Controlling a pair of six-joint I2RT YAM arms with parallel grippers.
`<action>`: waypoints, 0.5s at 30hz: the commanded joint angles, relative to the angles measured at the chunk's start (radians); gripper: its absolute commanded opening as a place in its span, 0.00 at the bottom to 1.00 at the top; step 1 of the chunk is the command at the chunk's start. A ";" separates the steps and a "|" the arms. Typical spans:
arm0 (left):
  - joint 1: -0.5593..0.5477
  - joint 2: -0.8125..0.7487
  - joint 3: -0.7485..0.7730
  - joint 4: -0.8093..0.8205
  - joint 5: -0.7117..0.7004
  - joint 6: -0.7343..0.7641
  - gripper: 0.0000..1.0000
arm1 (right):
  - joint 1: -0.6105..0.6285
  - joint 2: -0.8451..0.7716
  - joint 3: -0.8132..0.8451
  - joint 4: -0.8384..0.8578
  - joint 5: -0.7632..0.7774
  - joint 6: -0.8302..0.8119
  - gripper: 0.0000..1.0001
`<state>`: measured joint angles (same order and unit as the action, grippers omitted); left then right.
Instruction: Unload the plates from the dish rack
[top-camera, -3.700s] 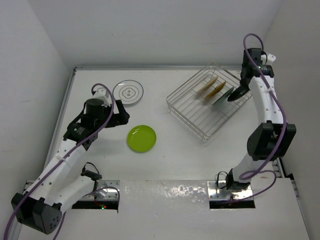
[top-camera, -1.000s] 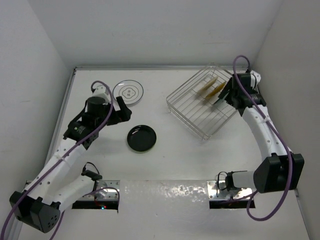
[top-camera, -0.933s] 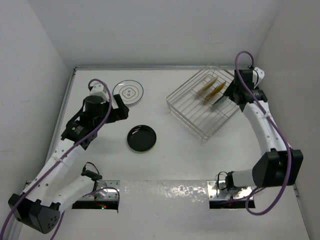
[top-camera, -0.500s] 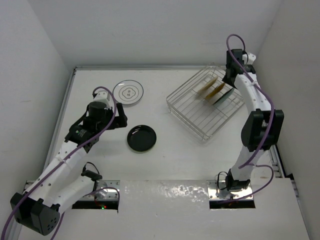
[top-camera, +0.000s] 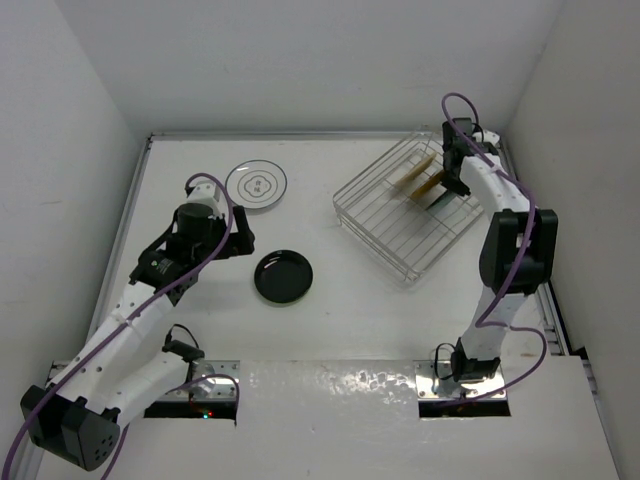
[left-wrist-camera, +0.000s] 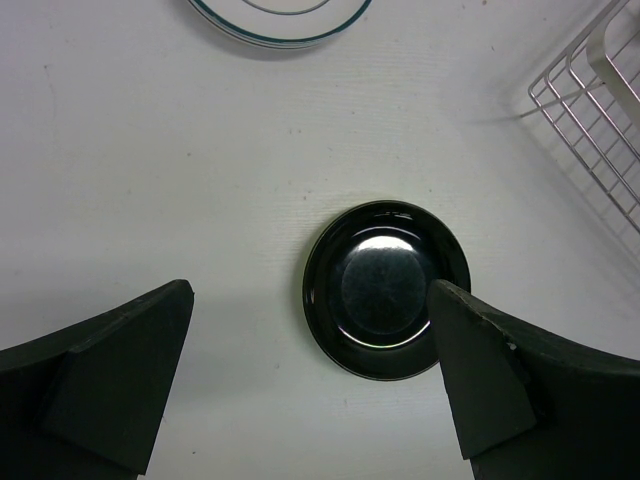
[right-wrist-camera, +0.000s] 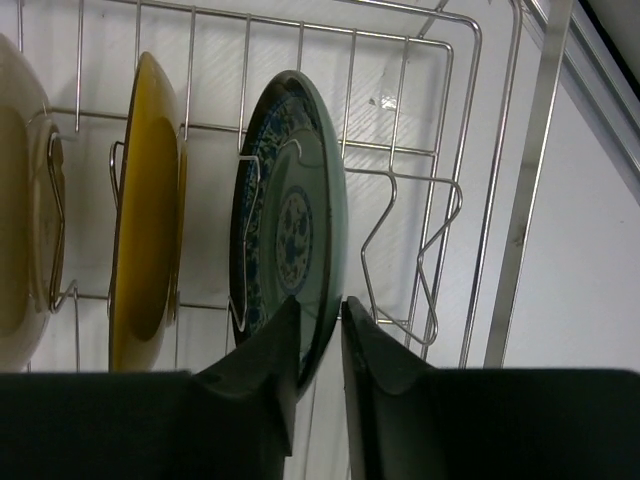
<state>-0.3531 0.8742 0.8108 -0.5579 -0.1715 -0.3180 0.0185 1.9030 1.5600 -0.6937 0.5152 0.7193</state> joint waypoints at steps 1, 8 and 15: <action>-0.003 -0.009 0.002 0.035 -0.002 0.016 1.00 | -0.002 0.008 0.026 -0.015 0.025 0.012 0.17; -0.001 -0.004 0.002 0.033 -0.005 0.014 1.00 | -0.002 -0.068 0.037 -0.021 0.046 0.066 0.09; -0.003 -0.018 0.005 0.033 -0.014 0.011 1.00 | 0.000 -0.131 0.207 -0.179 0.160 0.094 0.00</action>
<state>-0.3531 0.8745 0.8108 -0.5579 -0.1734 -0.3183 0.0196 1.8771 1.6608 -0.8143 0.5743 0.7937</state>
